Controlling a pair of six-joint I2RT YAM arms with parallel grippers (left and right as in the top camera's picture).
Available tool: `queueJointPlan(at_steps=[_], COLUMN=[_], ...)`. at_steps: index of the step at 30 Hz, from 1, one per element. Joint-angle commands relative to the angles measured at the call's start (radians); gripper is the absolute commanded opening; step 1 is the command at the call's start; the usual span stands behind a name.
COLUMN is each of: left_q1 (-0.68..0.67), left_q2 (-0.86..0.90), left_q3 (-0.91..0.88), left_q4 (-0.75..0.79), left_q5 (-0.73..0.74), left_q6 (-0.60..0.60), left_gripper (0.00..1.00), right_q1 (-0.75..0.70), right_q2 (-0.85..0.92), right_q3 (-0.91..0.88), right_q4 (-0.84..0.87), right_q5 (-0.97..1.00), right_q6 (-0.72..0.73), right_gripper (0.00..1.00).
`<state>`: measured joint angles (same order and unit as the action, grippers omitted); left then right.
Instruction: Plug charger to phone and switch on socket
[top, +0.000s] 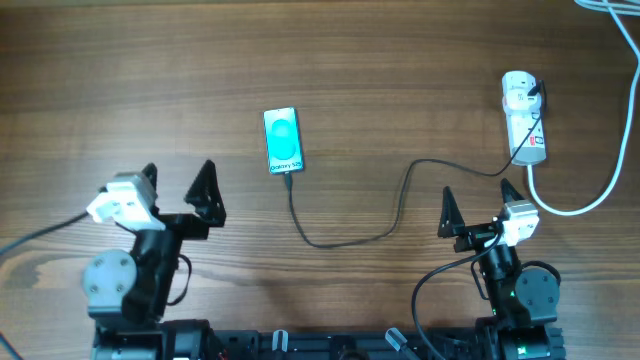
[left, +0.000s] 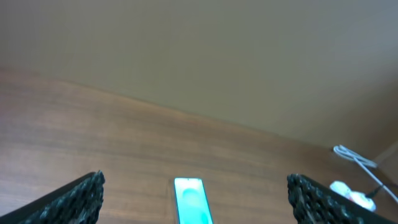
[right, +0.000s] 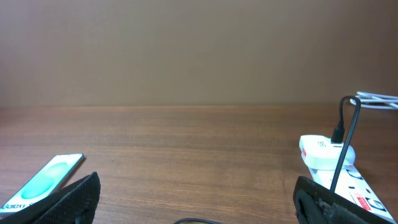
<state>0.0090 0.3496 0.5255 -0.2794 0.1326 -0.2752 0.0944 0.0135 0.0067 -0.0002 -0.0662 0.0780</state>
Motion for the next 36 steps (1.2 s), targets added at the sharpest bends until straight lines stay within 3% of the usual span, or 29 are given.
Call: queueJointPlan(at_steps=[1,6,18,23,36], left_q1=[0.006,0.006,0.006,0.016,0.015], left_q2=[-0.097,-0.217,-0.346,-0.347,-0.347], left_q3=[-0.153,-0.345,-0.52,-0.52,-0.52], left_q4=[0.131,0.273,0.292,0.205,0.208], left_q5=[0.007,-0.004,-0.031,-0.056,-0.056], left_q6=[0.006,0.006,0.009,0.009,0.009], left_gripper=[1.0,1.0,1.0,1.0,1.0], right_q1=[-0.004,-0.004,-0.004,-0.004,-0.004], right_q2=[-0.01,-0.01,-0.01,-0.01,-0.009], right_q3=[-0.002,-0.002,-0.002,-0.002,-0.002], right_q4=[0.001,0.001,0.001,0.002,0.001], right_q5=[0.003,0.003,0.003,0.003,0.003], right_q6=[0.011,0.01,0.01,0.011,0.011], right_gripper=[1.0,1.0,1.0,0.99,1.0])
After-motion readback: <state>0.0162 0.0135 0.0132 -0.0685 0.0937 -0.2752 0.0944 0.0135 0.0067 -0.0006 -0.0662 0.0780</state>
